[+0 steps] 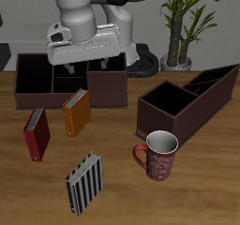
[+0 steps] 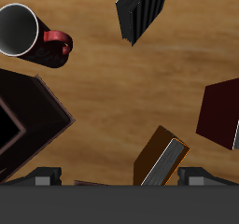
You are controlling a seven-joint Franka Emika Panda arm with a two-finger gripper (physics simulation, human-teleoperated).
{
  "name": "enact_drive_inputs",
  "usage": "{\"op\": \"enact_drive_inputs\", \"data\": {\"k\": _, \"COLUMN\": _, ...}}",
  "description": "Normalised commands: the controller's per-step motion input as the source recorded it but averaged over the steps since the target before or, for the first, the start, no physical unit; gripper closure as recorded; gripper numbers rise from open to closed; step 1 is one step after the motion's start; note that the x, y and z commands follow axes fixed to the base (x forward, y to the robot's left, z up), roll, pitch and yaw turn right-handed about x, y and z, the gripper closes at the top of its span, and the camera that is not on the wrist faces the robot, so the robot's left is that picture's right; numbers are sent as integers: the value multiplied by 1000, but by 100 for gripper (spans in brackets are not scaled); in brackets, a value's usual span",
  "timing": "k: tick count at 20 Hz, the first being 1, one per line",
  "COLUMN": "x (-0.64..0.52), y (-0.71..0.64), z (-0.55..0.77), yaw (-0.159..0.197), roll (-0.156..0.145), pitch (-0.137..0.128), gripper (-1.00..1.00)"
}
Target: Place the red book into the left desk caddy's right compartment
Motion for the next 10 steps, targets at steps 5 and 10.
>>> {"op": "enact_drive_inputs", "data": {"k": 5, "x": 63, "y": -333, "z": -122, "yaw": 1, "roll": -4, "pitch": -13, "gripper": -100}}
{"op": "enact_drive_inputs", "data": {"k": 10, "x": 98, "y": -449, "z": -111, "yaw": -13, "roll": -61, "pitch": -20, "gripper": -100}}
